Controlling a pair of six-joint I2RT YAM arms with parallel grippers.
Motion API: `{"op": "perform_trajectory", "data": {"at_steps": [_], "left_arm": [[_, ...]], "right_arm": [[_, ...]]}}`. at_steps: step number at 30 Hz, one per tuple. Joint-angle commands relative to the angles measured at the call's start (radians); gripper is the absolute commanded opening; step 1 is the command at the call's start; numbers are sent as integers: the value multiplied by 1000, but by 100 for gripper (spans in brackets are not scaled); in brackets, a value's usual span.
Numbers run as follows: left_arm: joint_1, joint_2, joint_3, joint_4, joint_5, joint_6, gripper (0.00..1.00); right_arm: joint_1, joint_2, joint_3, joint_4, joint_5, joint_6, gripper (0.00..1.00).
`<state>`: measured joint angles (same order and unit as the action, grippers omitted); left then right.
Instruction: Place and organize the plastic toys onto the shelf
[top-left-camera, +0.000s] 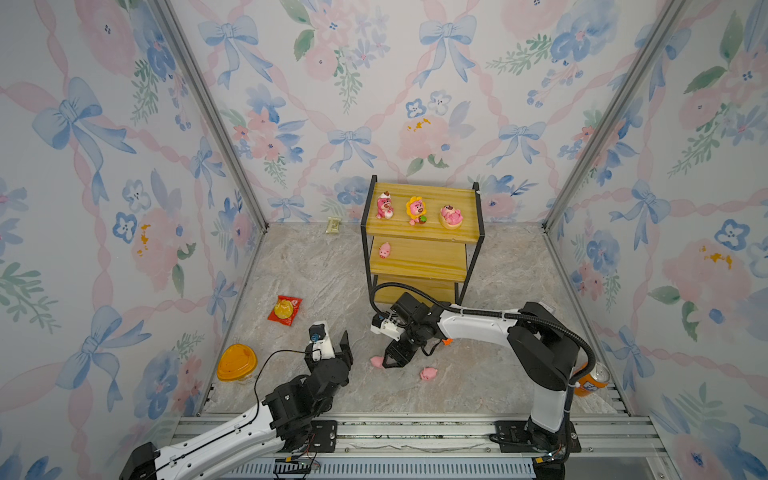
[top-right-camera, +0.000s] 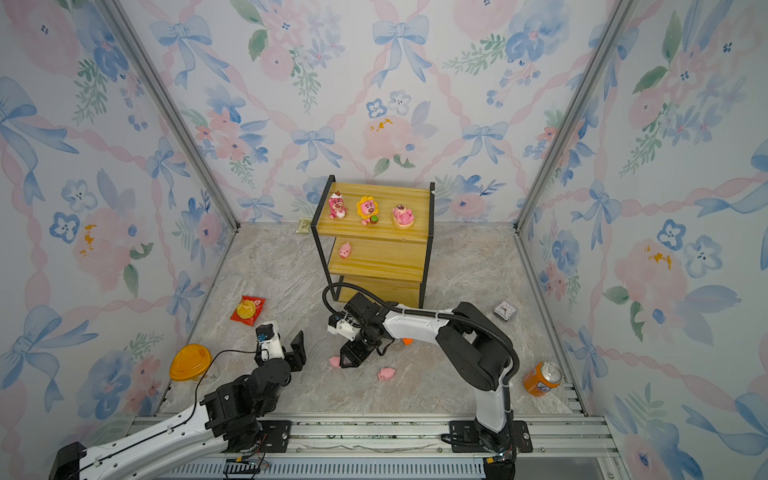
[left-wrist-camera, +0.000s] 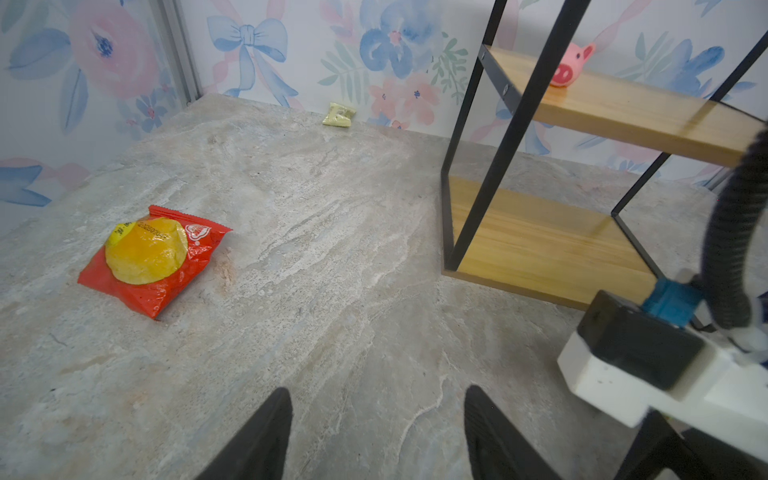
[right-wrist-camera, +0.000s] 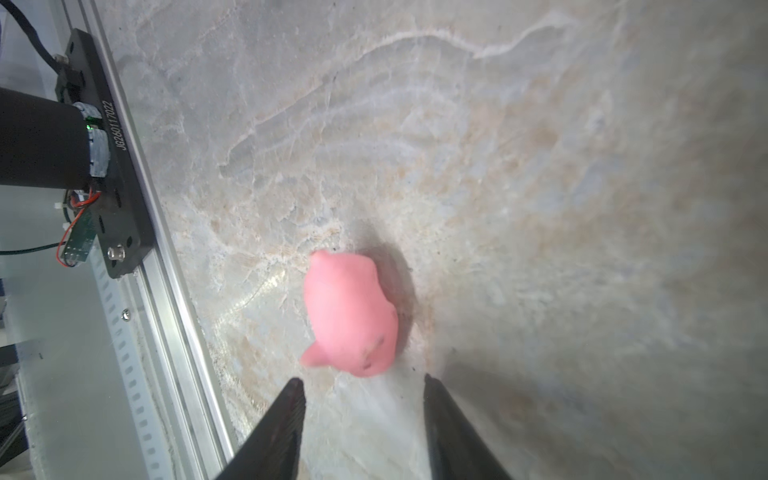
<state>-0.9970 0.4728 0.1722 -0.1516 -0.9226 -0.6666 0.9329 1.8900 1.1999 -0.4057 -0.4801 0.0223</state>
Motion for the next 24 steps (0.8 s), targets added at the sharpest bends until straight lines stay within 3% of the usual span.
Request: {"op": "perform_trajectory", "data": {"at_steps": [1,13,24], "left_arm": [[9,29,22,10,5,-1,67],[15,9,10,22,21,12,67],[21,4,7,23,23,12,67]], "right_arm": [[39,-73,-26,-29,111,-66,51],[110,-71,-64,51,207,-158,54],[106,-7,-12,57,190,-197,54]]}}
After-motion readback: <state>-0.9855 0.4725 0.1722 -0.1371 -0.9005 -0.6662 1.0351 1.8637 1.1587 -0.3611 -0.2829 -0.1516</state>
